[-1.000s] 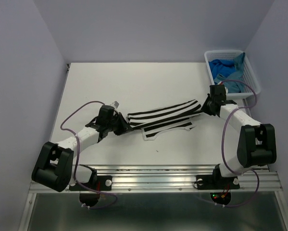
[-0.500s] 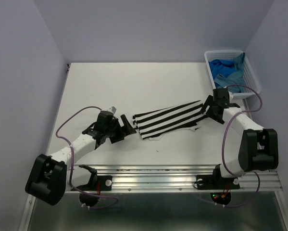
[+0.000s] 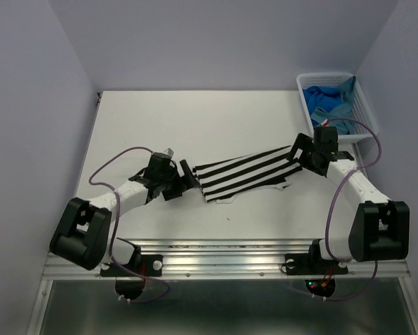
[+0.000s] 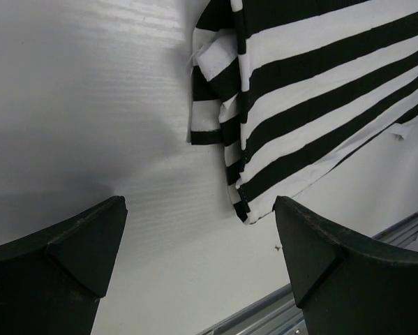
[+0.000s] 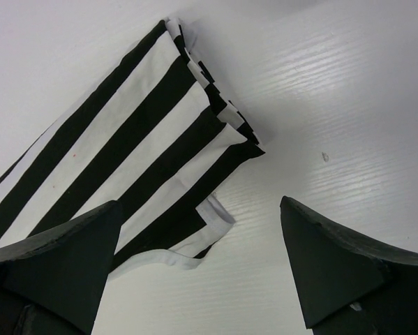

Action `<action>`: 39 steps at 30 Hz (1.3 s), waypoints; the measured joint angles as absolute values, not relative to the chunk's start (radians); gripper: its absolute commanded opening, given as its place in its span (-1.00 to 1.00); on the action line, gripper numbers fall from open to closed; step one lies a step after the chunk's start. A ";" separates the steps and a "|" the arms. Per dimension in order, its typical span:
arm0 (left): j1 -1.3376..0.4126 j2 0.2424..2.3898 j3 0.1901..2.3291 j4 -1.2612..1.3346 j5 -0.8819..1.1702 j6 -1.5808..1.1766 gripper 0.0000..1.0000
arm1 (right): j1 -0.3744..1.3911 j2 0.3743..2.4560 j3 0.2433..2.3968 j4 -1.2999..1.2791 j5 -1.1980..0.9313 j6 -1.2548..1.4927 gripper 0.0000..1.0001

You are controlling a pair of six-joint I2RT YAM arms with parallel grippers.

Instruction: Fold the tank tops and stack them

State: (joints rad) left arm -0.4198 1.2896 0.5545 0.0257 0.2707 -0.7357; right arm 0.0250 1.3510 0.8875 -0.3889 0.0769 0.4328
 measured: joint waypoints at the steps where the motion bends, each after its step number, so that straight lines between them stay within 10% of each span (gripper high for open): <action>1: -0.421 1.323 0.571 0.031 0.274 -0.732 0.97 | 0.025 1.351 0.888 -0.389 0.076 0.433 1.00; 13: -0.478 1.552 0.710 0.104 0.264 -0.699 0.12 | 0.025 1.346 0.888 -0.384 0.092 0.432 1.00; 20: -0.521 1.620 0.741 0.113 0.252 -0.699 -1.00 | 0.025 1.329 0.888 -0.381 0.097 0.430 1.00; 39: -0.490 1.301 0.860 -0.313 -0.093 -0.687 -1.00 | 0.025 1.266 0.811 -0.322 -0.052 0.420 1.00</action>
State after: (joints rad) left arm -0.4900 1.3006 0.8597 -0.3130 -0.0925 -0.6872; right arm 0.0250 1.2655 0.8112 -0.3218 -0.0517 0.4202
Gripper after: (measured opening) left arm 0.128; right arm 0.995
